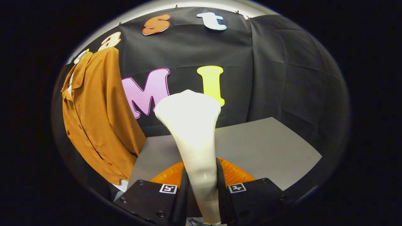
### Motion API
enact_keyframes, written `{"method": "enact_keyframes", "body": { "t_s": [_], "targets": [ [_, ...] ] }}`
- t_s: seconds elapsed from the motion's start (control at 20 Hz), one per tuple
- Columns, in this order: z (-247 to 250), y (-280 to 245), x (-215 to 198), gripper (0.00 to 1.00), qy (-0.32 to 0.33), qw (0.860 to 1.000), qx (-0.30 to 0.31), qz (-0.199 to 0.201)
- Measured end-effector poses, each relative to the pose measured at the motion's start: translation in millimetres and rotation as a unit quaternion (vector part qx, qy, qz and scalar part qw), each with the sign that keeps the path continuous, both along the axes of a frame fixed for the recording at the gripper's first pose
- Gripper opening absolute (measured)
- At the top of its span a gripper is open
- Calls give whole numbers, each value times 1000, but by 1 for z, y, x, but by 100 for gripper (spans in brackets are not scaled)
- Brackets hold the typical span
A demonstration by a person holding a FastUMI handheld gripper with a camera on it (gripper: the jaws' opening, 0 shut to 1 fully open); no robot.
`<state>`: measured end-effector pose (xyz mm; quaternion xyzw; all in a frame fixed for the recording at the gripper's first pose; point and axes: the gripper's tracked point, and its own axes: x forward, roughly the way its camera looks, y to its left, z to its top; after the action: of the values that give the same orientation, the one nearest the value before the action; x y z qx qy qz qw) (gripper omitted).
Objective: Iron the clothes twice with a garment steamer, once on the left side and once on the right side.
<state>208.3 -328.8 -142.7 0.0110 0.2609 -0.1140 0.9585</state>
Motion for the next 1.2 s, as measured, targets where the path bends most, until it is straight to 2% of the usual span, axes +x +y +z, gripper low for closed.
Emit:
{"method": "enact_keyframes", "body": {
  "t_s": [0.2,0.45,0.85,1.05,1.2],
  "targets": [
    [18,26,-24,43,-16,999,-23,-30],
    [46,95,-41,44,-52,996,-48,-47],
    [49,222,-36,43,-68,996,-55,-18],
    [52,261,-23,43,-75,995,-65,-2],
    [47,271,-9,43,-70,995,-67,-3]
  ]
}}
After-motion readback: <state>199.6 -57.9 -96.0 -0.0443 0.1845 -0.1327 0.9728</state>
